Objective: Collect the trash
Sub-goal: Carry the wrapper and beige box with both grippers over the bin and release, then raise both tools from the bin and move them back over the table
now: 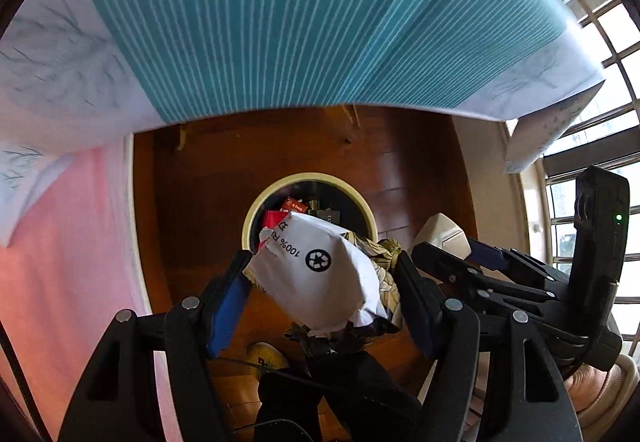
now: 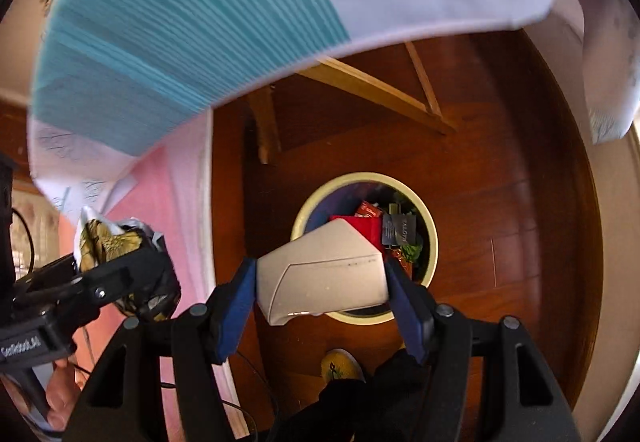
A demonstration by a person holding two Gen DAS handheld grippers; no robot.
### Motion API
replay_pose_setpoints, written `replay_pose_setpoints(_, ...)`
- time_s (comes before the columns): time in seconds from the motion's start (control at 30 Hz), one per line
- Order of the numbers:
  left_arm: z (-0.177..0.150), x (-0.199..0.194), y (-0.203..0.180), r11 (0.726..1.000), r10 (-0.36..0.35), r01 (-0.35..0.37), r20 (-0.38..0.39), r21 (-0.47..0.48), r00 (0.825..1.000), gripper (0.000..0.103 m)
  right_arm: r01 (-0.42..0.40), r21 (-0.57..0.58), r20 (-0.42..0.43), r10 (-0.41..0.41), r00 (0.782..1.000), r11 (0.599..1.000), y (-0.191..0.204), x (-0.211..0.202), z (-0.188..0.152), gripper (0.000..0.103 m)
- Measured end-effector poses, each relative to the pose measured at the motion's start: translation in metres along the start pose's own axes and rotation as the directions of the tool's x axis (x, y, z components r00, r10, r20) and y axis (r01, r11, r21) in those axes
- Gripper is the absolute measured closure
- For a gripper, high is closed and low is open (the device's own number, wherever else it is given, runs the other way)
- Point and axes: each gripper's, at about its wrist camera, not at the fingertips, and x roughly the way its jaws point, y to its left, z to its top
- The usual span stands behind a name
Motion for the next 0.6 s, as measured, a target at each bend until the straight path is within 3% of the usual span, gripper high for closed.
replay_pose_setpoints(0.23, -0.003, 0.062, 0.014, 1.0, -0.025, 0.025, -0.021, -0.008, 0.999, 0.032, 0.018, 0.066, -0.034, -0.015, 0.999, 0.998, -0.023, 0.054, -0.006, 0.039)
replay_pose_setpoints(0.33, -0.004, 0.079, 0.017, 0.999, -0.039, 0.038, -0.038, -0.013, 0.999, 0.023, 0.038, 0.076, -0.039, -0.035, 0.999, 0.996, -0.03, 0.067, -0.003, 0.028)
replay_pose_setpoints(0.43, -0.005, 0.091, 0.019, 1.0, -0.002, 0.003, -0.058, 0.002, 0.998, 0.009, 0.06, 0.061, -0.036, -0.058, 0.998, 0.996, -0.031, 0.071, -0.005, 0.023)
replay_pose_setpoints(0.6, -0.008, 0.093, 0.021, 0.999, 0.032, -0.031, -0.044, 0.009, 0.999, 0.007, 0.084, 0.048, -0.018, -0.083, 0.996, 0.995, -0.029, 0.065, -0.005, 0.023)
